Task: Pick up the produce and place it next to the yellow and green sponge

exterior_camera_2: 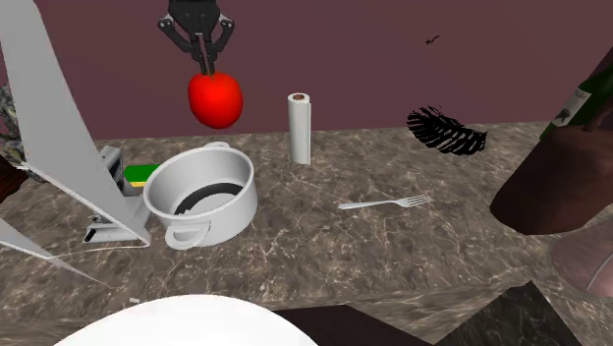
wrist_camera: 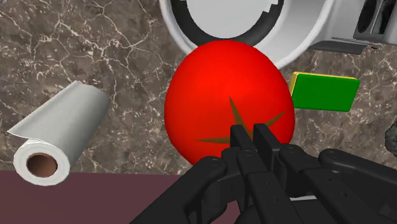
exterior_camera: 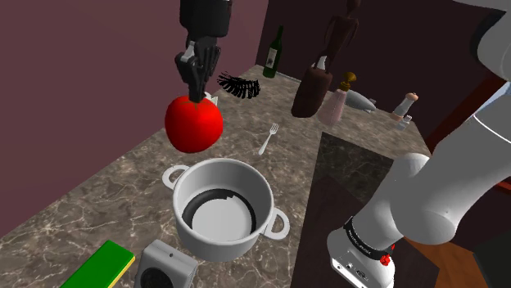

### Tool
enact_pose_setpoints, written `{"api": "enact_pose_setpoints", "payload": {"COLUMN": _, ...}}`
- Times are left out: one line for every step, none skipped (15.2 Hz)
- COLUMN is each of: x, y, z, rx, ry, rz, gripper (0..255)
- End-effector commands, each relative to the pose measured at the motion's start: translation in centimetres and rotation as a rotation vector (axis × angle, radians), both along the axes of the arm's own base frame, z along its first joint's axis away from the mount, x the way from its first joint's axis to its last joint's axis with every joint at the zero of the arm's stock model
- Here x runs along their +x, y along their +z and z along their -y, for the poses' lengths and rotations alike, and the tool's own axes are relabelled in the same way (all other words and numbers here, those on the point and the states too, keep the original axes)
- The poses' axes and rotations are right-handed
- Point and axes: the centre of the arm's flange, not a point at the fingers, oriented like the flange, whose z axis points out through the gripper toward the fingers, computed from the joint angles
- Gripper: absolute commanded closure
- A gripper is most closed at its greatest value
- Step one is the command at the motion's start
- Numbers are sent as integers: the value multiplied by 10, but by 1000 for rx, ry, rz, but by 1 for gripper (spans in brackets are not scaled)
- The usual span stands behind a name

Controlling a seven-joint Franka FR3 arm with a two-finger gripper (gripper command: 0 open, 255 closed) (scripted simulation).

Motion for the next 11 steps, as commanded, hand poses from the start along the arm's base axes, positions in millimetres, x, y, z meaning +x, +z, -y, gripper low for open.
{"api": "enact_pose_setpoints", "payload": {"x": 9, "y": 0, "z": -26, "rx": 1, "ry": -2, "rz": 0, "gripper": 255}}
{"api": "enact_pose_setpoints", "payload": {"x": 13, "y": 0, "z": -39, "rx": 1, "ry": -2, "rz": 0, "gripper": 255}}
{"api": "enact_pose_setpoints", "payload": {"x": 16, "y": 0, "z": -51, "rx": 1, "ry": -2, "rz": 0, "gripper": 255}}
{"api": "enact_pose_setpoints", "payload": {"x": 19, "y": 1, "z": -64, "rx": 1, "ry": -2, "rz": 0, "gripper": 255}}
{"api": "enact_pose_setpoints", "payload": {"x": 23, "y": 1, "z": -77, "rx": 1, "ry": -2, "rz": 0, "gripper": 255}}
{"api": "enact_pose_setpoints", "payload": {"x": 26, "y": 1, "z": -90, "rx": 1, "ry": -2, "rz": 0, "gripper": 255}}
{"api": "enact_pose_setpoints", "payload": {"x": 30, "y": 1, "z": -102, "rx": 1, "ry": -2, "rz": 0, "gripper": 255}}
{"api": "enact_pose_setpoints", "payload": {"x": 33, "y": 1, "z": -115, "rx": 1, "ry": -2, "rz": 0, "gripper": 255}}
{"api": "enact_pose_setpoints", "payload": {"x": 36, "y": 1, "z": -128, "rx": 1, "ry": -2, "rz": 0, "gripper": 255}}
{"api": "enact_pose_setpoints", "payload": {"x": 37, "y": 1, "z": -129, "rx": 1, "ry": -2, "rz": 0, "gripper": 255}}
{"api": "enact_pose_setpoints", "payload": {"x": 37, "y": -4, "z": -129, "rx": 1, "ry": -2, "rz": 0, "gripper": 255}}
